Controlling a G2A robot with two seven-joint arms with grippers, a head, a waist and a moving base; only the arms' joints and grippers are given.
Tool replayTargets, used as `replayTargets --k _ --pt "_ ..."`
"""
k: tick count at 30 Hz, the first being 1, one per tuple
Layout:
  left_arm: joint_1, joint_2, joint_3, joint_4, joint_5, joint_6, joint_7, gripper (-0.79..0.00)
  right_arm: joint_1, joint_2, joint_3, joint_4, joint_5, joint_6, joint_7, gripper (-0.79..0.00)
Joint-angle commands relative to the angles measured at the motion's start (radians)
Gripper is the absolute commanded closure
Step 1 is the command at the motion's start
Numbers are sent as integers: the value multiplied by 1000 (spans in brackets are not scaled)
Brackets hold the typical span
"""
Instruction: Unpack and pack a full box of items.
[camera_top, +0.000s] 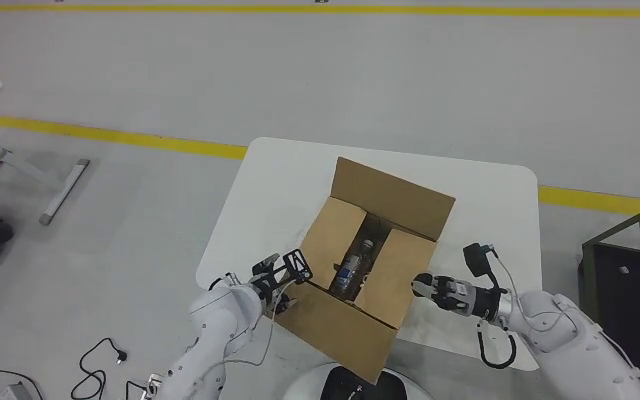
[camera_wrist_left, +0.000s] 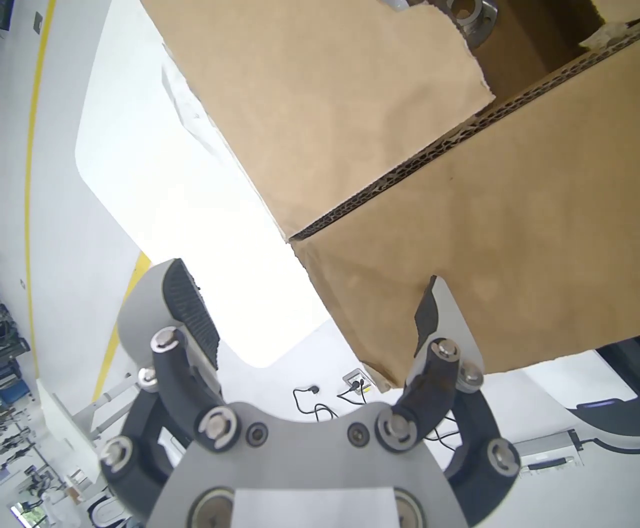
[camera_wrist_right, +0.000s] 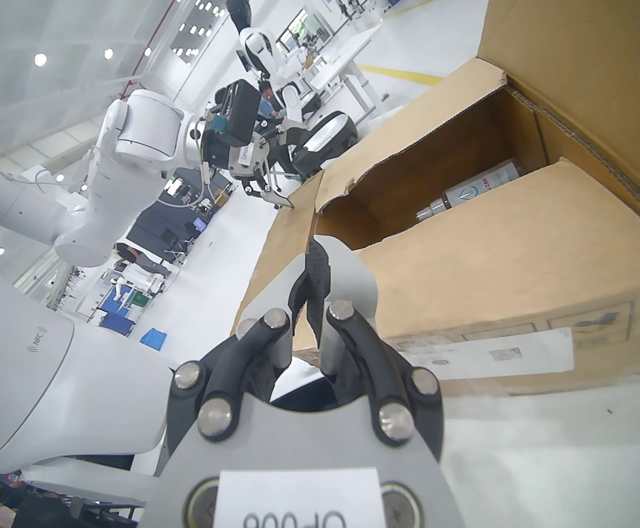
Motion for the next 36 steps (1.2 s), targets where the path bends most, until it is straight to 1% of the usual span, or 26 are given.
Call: replayTargets --k 1,5,7,11,15,17,20,23,27,29,32,36 --pt "-4 2 0 12 19 19 4 -785 -3 0 0 0 -3 2 0 0" --pt "-4 5 4 11 27 51 37 -785 -13 2 6 5 4 -3 -5 0" --pt "2 4 1 -10 -9 68 68 -785 -22 5 19 16 5 -5 -6 0" --pt "3 4 -10 -58 -64 116 95 -785 -53 11 57 36 19 6 -38 0" --pt "-5 0 -11 -86 -116 191 113 -785 -84 13 91 54 -6 55 -89 0" --pt "-9 -1 -8 -96 -138 221 119 -785 -90 12 106 50 -61 97 -114 0" --pt "-12 -2 -5 -103 -150 260 131 -785 -102 7 120 39 -147 154 -194 0" --pt "-14 -3 -2 -107 -157 297 147 -785 -105 -2 109 30 -238 215 -251 0" --pt "-16 -3 3 -117 -161 341 160 -785 -90 -14 81 44 -273 264 -281 0" --pt "-17 -3 3 -122 -161 356 170 -785 -75 -19 69 49 -298 277 -292 0" --pt "-21 -2 2 -105 -139 393 174 -785 -49 -29 47 68 -366 308 -330 0" --pt "-24 -2 3 -103 -130 394 176 -785 -2 -46 13 115 -372 321 -361 0"
